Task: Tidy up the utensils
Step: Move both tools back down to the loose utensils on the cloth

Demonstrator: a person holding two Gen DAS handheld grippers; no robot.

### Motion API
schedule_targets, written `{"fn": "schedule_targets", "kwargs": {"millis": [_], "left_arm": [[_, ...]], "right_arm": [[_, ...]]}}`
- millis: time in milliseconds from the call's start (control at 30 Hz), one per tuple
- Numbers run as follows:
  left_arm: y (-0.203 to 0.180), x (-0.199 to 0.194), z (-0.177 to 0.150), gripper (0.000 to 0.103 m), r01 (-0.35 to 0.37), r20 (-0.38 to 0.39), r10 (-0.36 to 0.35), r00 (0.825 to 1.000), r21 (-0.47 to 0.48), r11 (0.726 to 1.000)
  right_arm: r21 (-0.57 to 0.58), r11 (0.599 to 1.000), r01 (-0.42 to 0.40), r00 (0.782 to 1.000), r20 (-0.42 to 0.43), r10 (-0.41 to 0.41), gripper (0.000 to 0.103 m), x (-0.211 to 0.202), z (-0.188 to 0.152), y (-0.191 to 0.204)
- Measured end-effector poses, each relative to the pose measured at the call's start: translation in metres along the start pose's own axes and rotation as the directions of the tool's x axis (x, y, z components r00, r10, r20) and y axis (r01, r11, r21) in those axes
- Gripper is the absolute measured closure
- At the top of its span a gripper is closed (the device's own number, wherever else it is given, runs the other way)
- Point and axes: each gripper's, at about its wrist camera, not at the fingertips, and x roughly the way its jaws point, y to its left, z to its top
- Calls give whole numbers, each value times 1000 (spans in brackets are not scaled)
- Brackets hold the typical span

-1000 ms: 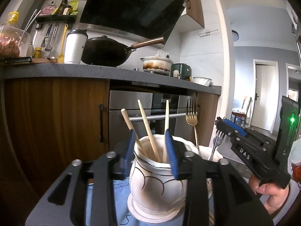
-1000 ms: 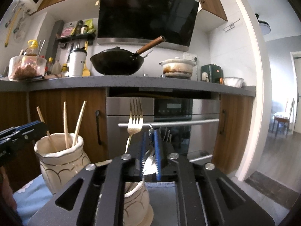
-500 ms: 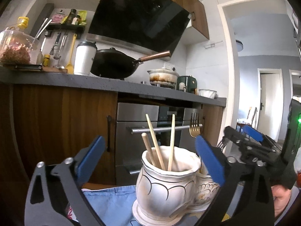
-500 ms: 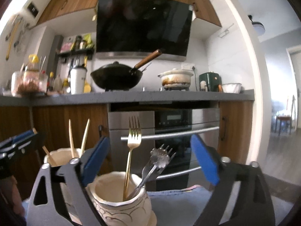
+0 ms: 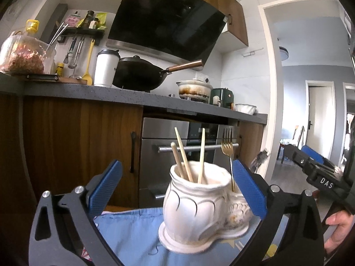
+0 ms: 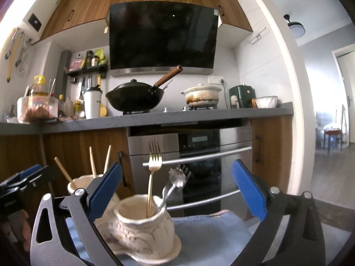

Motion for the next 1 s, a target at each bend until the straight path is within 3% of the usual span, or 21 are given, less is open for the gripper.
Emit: {"fn": "schedule_targets", "kwargs": {"millis": [367,600,767,900,1000], "left_arm": [[-6,-19,-20,5,14,-98,-12,995,24,1000],[-12,-24,-36,5,30,-181,-22,983,46,998],[-16,-28,-41,5,27,-234,-11,972,62,998],[-13,-28,-48,5,49,-293,-46,955,3,999],[-14,-26,-53,5,36,-325,-32,945,6,999]], "right_arm": [[-5,999,47,997,-64,-47,5,-23,-12,-15],[38,998,58,987,-151,-52,5,-25,-22,-31],[103,993,52,964,-264,-23,5,-15,-33,-45],[114,993,42,932,-362,2,5,-8,-45,-49],[95,994,50,908,-419,-5,5,-4,-53,-48]]}}
